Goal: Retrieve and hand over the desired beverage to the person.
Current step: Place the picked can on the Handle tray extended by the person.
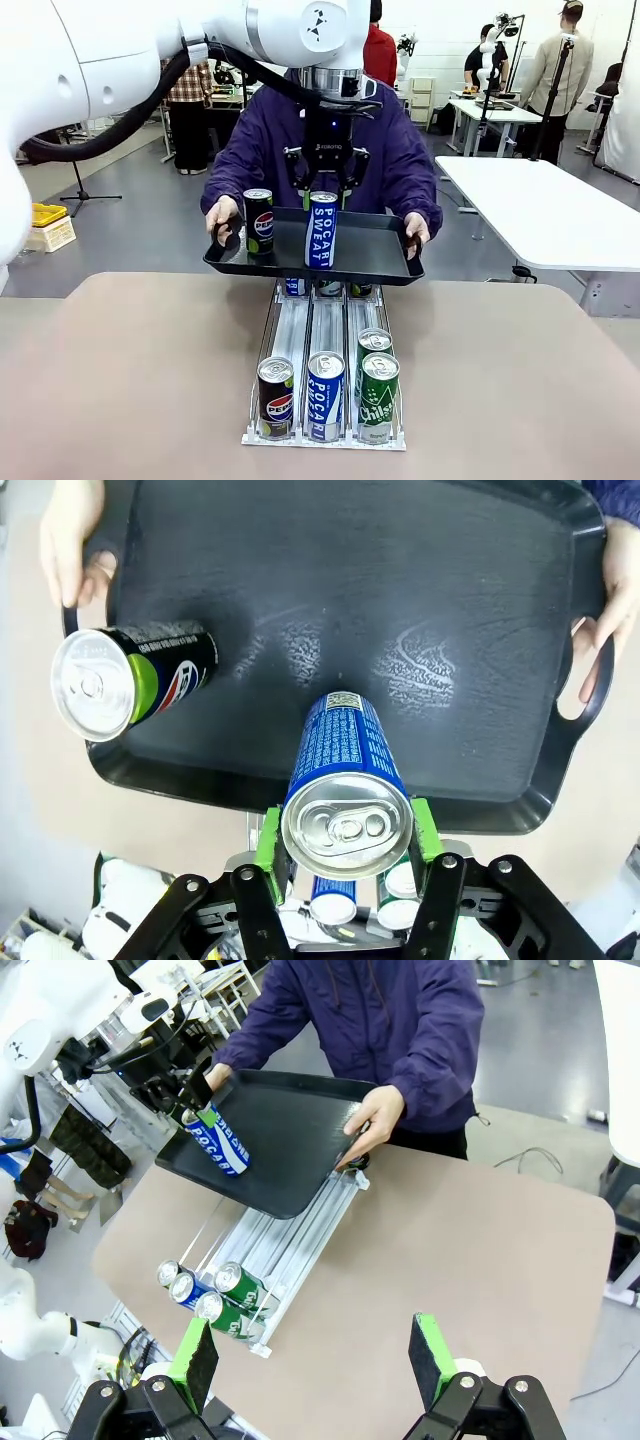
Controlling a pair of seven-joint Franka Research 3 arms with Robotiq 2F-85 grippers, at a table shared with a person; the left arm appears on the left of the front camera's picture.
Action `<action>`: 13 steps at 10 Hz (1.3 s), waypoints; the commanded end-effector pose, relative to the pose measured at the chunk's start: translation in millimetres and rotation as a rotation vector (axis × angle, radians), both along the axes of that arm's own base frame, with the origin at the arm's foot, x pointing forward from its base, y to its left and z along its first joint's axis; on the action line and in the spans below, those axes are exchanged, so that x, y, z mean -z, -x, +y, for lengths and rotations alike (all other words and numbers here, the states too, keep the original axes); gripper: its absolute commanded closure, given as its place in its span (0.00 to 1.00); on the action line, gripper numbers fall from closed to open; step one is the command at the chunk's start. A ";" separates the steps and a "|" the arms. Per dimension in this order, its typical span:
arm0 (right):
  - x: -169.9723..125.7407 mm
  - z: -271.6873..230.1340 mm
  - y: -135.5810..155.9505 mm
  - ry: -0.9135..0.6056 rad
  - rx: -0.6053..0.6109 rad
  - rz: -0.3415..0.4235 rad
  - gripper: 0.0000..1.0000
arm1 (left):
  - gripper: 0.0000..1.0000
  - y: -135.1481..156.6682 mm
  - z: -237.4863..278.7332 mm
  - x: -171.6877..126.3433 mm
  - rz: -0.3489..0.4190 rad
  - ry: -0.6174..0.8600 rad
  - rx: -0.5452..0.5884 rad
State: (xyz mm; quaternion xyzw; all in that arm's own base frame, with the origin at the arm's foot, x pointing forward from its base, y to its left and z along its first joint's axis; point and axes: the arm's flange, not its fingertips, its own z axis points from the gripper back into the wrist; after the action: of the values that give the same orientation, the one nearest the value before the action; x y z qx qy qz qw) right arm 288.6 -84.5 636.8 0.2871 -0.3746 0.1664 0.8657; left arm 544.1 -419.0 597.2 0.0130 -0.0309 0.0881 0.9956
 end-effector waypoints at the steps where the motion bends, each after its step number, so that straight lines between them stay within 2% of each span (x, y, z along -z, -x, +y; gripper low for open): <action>1: 1.6 0.3 -2.3 -0.027 -0.025 -0.015 0.00 | 0.42 -21.0 -16.2 -18.9 0.041 0.013 -0.017; 2: 1.6 0.3 -2.3 -0.027 -0.025 -0.015 0.00 | 0.05 -21.9 -16.4 -18.3 0.040 0.012 -0.017; 3: 1.6 0.3 -2.3 -0.027 -0.025 -0.015 0.00 | 0.00 -21.7 -16.9 -18.6 0.040 0.015 -0.018; 10: 1.6 0.3 -2.3 -0.027 -0.025 -0.015 0.00 | 0.00 -18.5 -13.2 -20.6 0.043 0.017 0.002; 11: 1.6 0.3 -2.3 -0.027 -0.025 -0.015 0.00 | 0.00 -9.9 -9.1 -26.2 0.037 0.020 0.028; 12: 1.6 0.3 -2.3 -0.027 -0.025 -0.015 0.00 | 0.00 13.4 0.3 -39.4 0.029 0.028 0.097; 13: 1.6 0.3 -2.3 -0.027 -0.025 -0.015 0.00 | 0.00 47.9 18.5 -55.1 -0.012 0.028 0.201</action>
State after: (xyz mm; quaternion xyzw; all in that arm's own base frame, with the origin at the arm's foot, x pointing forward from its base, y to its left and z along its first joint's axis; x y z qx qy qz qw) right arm 288.6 -84.5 636.7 0.2871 -0.3745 0.1664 0.8658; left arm 529.3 -421.3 634.3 -0.0021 -0.0272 0.0397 0.9988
